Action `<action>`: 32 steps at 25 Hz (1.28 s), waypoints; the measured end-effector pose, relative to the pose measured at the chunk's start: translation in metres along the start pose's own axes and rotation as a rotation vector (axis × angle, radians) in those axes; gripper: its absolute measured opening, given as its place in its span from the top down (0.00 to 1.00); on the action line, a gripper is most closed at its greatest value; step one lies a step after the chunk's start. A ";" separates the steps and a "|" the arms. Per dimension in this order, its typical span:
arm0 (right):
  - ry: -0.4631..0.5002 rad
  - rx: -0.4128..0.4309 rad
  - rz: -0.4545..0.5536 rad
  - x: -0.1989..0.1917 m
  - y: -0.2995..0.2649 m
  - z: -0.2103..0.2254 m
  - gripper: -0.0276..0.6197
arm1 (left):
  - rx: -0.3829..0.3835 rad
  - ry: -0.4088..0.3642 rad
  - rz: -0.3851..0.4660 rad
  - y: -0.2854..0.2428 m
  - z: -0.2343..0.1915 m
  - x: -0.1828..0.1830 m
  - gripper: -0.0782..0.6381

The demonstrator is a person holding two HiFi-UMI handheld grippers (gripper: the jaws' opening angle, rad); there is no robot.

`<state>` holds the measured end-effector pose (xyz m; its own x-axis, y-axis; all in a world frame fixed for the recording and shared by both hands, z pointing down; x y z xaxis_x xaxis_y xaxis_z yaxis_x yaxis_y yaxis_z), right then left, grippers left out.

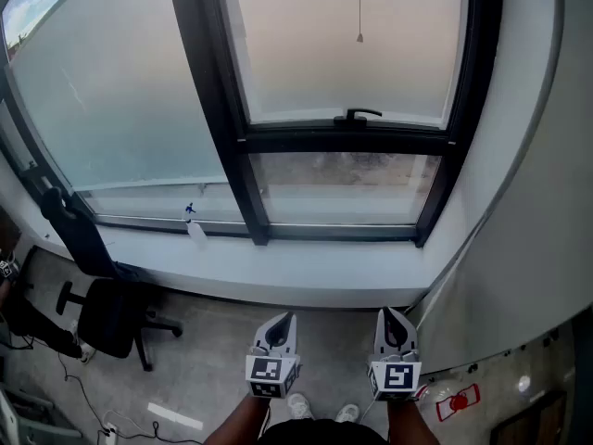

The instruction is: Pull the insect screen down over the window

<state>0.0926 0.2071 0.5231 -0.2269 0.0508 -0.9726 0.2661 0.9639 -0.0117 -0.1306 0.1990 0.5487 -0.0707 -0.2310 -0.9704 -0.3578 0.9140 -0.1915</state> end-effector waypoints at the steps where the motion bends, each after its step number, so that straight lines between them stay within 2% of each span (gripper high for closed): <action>1: 0.005 0.004 -0.008 -0.002 0.002 -0.001 0.95 | -0.002 0.021 -0.005 0.001 0.001 -0.003 0.89; 5: 0.017 0.014 -0.034 -0.006 0.015 -0.005 0.95 | -0.014 0.090 -0.025 0.004 0.009 -0.017 0.89; 9: 0.016 0.011 -0.037 -0.005 0.016 -0.007 0.95 | -0.024 0.036 -0.020 0.005 0.012 -0.017 0.89; 14: 0.014 0.012 -0.031 -0.006 0.014 -0.008 0.95 | -0.032 0.008 -0.031 0.004 0.013 -0.019 0.89; 17: -0.001 0.030 -0.003 -0.003 0.013 -0.009 0.95 | -0.030 0.033 -0.029 0.004 0.018 -0.007 0.89; 21: 0.005 0.021 -0.007 -0.002 0.007 -0.010 0.95 | -0.011 0.011 -0.019 0.001 0.010 -0.005 0.89; 25: -0.014 0.014 -0.010 0.000 0.002 -0.009 0.95 | -0.006 0.024 -0.022 -0.003 0.003 -0.006 0.89; 28: -0.064 -0.009 0.001 0.006 -0.001 -0.007 0.95 | -0.015 0.031 -0.019 -0.006 -0.003 -0.004 0.89; 32: -0.054 -0.047 -0.031 0.003 -0.007 -0.011 0.95 | -0.039 0.049 -0.036 -0.008 -0.013 -0.008 0.89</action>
<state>0.0799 0.2035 0.5229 -0.1832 0.0074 -0.9830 0.2147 0.9761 -0.0327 -0.1393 0.1894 0.5602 -0.1027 -0.2808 -0.9543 -0.3973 0.8911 -0.2194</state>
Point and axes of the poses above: the fingertips, and each gripper's own axes: y backward along the fingers, z to its right, x out of its top, the point moved 4 cm from there along y, backward along the fingers, and after that the axes turned 7 degrees about y, right-handed, at the moved point
